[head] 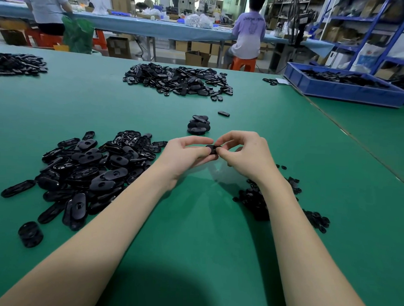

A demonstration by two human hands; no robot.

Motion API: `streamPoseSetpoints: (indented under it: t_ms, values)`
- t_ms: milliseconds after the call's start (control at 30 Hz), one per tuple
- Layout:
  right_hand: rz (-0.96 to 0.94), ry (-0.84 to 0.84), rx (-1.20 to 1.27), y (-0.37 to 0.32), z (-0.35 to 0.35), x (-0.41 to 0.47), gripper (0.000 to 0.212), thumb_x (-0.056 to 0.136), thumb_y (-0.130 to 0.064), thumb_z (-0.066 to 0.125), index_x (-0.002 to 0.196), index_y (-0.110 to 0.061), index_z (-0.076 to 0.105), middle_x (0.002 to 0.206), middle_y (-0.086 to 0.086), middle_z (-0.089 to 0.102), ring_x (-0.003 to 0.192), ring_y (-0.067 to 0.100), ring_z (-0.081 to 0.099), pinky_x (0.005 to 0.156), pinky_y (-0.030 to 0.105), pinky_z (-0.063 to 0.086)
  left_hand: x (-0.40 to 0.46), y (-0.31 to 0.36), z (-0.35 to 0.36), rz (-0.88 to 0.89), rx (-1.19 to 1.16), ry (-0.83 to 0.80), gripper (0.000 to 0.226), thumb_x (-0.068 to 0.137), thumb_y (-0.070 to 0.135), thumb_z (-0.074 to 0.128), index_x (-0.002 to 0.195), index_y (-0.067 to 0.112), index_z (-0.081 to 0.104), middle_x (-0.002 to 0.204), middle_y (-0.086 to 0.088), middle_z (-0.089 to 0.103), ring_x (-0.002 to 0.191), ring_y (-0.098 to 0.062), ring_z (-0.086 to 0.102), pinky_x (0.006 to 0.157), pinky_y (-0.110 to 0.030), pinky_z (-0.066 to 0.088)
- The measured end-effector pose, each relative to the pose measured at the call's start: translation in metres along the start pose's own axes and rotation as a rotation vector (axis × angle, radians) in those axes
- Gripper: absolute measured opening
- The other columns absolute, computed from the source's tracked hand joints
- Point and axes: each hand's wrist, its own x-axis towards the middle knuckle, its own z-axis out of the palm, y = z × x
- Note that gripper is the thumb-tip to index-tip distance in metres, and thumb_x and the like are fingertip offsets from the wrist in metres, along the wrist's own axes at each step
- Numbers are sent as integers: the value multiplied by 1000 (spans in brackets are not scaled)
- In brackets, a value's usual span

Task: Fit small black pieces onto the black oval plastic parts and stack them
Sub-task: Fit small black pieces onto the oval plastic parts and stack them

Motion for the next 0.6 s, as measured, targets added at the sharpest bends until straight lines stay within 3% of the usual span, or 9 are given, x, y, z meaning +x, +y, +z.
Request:
streamPoseSetpoints:
  t_ms: [200, 267, 400, 600]
  values:
    - [130, -15, 127, -2, -7, 0, 8, 85, -19, 69, 81, -26, 69, 72, -6, 74, 49, 7, 61, 47, 14, 39, 0, -1, 2, 2, 2, 13, 22, 93, -9, 60, 111, 0, 69, 102, -21, 75, 96, -24, 76, 84, -20, 58]
    - [182, -46, 199, -3, -9, 0, 6, 85, -21, 72, 80, -24, 70, 73, -5, 75, 50, 8, 58, 49, 18, 37, 0, 0, 1, 18, 6, 11, 24, 93, -9, 61, 114, -2, 69, 104, -20, 75, 96, -25, 75, 84, -20, 58]
    - [264, -74, 311, -3, -11, 0, 9, 85, -17, 77, 79, -23, 73, 66, -12, 66, 47, 9, 48, 41, 14, 33, -1, 2, 1, 36, 1, -7, 25, 92, -10, 61, 115, -3, 69, 105, -19, 75, 97, -25, 75, 83, -19, 58]
    - [343, -51, 348, -3, -11, 1, 7, 80, -18, 82, 79, -22, 76, 66, -4, 61, 43, 7, 44, 39, 14, 28, -1, 3, 1, 47, 4, -27, 25, 91, -11, 61, 114, -3, 69, 105, -18, 76, 97, -24, 75, 83, -19, 58]
